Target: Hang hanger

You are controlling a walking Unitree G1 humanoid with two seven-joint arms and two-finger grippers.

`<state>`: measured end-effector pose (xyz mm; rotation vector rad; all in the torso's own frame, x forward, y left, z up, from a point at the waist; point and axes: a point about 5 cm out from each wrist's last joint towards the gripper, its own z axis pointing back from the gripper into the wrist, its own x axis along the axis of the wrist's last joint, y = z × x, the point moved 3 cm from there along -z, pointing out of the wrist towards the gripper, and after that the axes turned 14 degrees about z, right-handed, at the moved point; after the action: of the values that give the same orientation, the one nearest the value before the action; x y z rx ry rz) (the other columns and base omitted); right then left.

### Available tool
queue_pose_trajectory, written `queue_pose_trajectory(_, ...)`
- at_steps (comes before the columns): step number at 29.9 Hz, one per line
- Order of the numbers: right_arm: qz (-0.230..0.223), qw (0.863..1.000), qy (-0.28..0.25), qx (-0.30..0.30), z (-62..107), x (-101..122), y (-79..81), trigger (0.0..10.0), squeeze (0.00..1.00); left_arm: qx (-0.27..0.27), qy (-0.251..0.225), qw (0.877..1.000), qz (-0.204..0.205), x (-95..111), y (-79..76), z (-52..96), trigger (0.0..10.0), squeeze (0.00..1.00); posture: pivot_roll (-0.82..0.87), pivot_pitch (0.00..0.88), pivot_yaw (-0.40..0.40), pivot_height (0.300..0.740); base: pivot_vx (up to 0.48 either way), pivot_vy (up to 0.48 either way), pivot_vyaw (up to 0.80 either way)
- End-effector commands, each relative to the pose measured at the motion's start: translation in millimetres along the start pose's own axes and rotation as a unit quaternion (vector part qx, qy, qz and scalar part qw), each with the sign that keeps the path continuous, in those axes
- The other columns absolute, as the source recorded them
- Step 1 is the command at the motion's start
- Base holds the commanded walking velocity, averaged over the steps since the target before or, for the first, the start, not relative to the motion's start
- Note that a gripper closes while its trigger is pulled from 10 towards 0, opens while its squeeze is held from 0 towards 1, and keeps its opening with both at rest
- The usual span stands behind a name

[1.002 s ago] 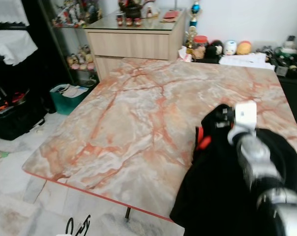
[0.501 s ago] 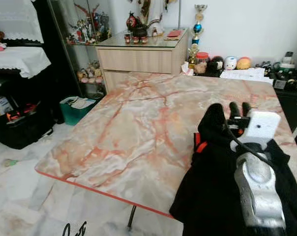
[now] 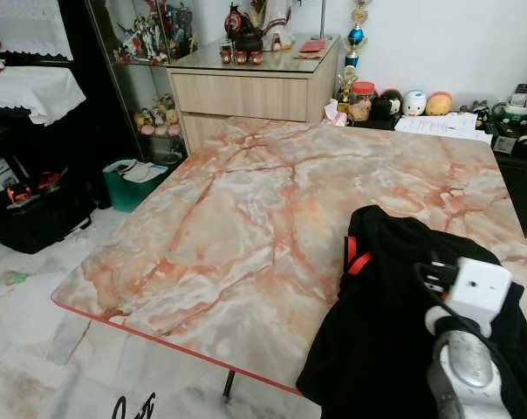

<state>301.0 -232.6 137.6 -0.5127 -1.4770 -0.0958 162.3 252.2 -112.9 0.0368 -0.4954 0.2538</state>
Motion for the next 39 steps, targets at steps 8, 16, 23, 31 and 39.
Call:
queue_pose_trajectory(8, -0.004, 0.999, -0.032, 0.008, 1.6, 20, 4.6, 10.0, 0.0, -0.001, -0.004, 1.0, -0.012, 3, 2.3, 0.4, 10.0, 0.0, -0.05, 0.0, 0.09, 0.74, 0.0, -0.36, -0.68)
queue_pose_trajectory(16, 0.067, 0.985, -0.161, 0.018, 6.6, 70, 11.6, 10.0, 0.0, -0.002, -0.002, 1.0, -0.013, 3, 1.9, 0.3, 10.0, 0.0, -0.05, 0.0, 0.085, 0.74, 0.0, -0.38, -0.39)
queue_pose_trajectory(23, 0.079, 0.987, -0.136, 0.031, 9.0, 56, 19.9, 10.0, 0.0, -0.002, 0.001, 1.0, -0.016, 3, 1.0, 0.1, 10.0, 0.0, -0.05, 0.0, 0.08, 0.74, 0.0, -0.38, 0.0)
queue_pose_trajectory(31, 0.085, 0.991, -0.106, 0.02, 5.6, 41, 10.0, 10.0, 0.0, 0.0, 0.0, 1.0, -0.014, 4, 0.7, -0.2, 10.0, 0.0, -0.04, 0.0, 0.074, 0.74, 0.0, -0.383, 0.0)
queue_pose_trajectory(39, 0.069, 0.993, -0.091, 0.023, 6.3, 33, 10.9, 10.0, 0.0, -0.001, 0.001, 1.0, -0.012, 4, 0.6, -0.3, 10.0, 0.0, -0.04, 0.0, 0.075, 0.74, 0.0, -0.383, -0.49)
